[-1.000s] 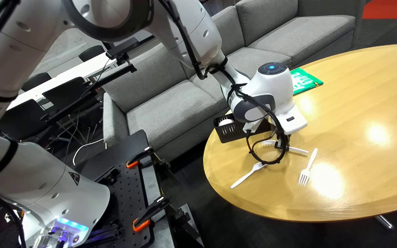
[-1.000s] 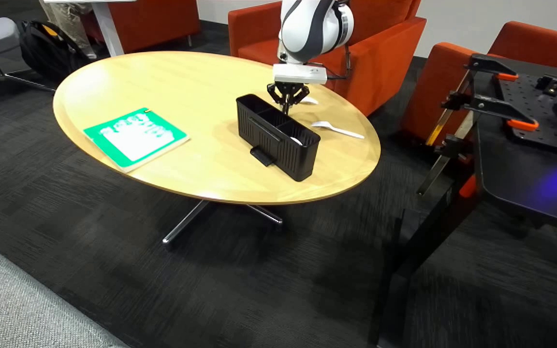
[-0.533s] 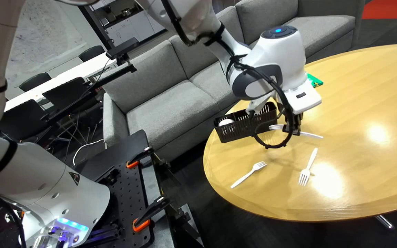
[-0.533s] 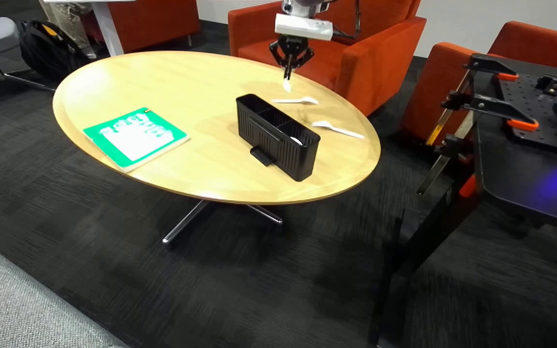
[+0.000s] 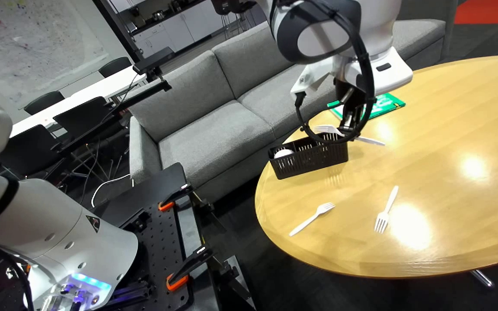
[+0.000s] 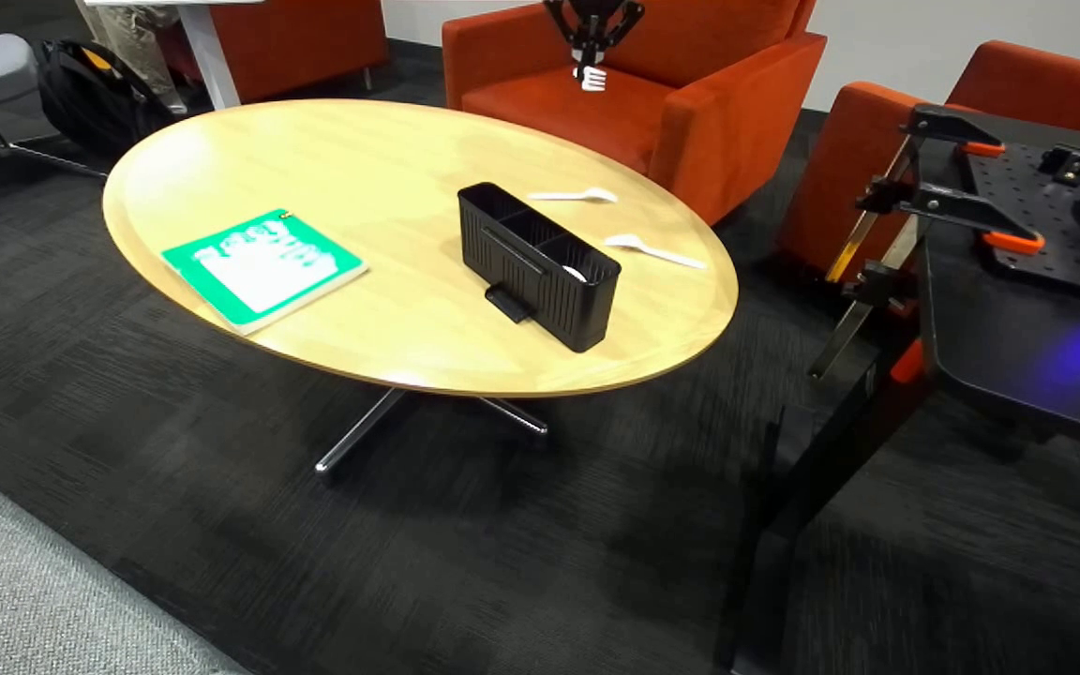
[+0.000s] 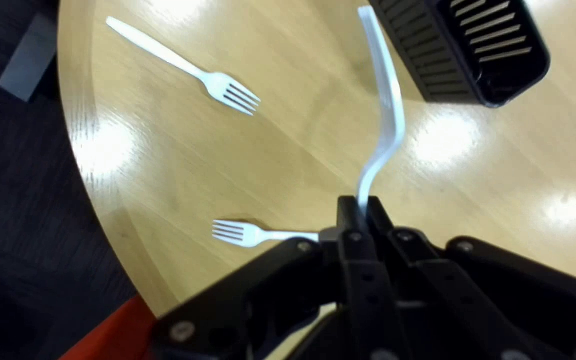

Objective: Put a fork in the utensil holder

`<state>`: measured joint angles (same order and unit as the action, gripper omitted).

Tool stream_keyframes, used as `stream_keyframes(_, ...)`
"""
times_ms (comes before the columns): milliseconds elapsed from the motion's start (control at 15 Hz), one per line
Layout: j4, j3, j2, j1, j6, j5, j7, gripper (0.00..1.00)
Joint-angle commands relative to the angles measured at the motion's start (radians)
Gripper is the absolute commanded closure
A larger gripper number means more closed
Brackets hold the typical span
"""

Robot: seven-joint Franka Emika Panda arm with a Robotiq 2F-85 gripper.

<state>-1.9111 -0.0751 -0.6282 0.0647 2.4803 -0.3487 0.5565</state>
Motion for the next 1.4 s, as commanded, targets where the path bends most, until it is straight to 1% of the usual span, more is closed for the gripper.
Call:
stream_keyframes(0,-0.032,0.068,0.101,0.081,-0.191,-0.086,-0.167,0.99)
stream_keyframes(133,-0.003,0.093,0.1,0.114,-0.293,-0.156,-0.247,0.99)
stream_keyframes(267,0.033,0.109,0.076,0.135,-0.389,-0.234,-0.298,0.99)
stream_keyframes(467,0.09,0.111,0.02,0.143,-0.522,-0.357,-0.306,0.99)
stream_keyframes(600,0.116,0.102,-0.02,0.132,-0.568,-0.447,-0.272,0.99)
stream_keyframes(733,0.126,0.1,-0.056,0.123,-0.573,-0.553,-0.258,0.99)
stream_keyframes(1000,0.14,0.101,-0.138,0.113,-0.544,-0.793,-0.278,0.99)
stream_keyframes(1133,0.169,0.095,-0.196,0.109,-0.553,-0.882,-0.277,0.99)
stream_keyframes(1333,0.207,0.085,-0.263,0.101,-0.548,-0.979,-0.275,0.99)
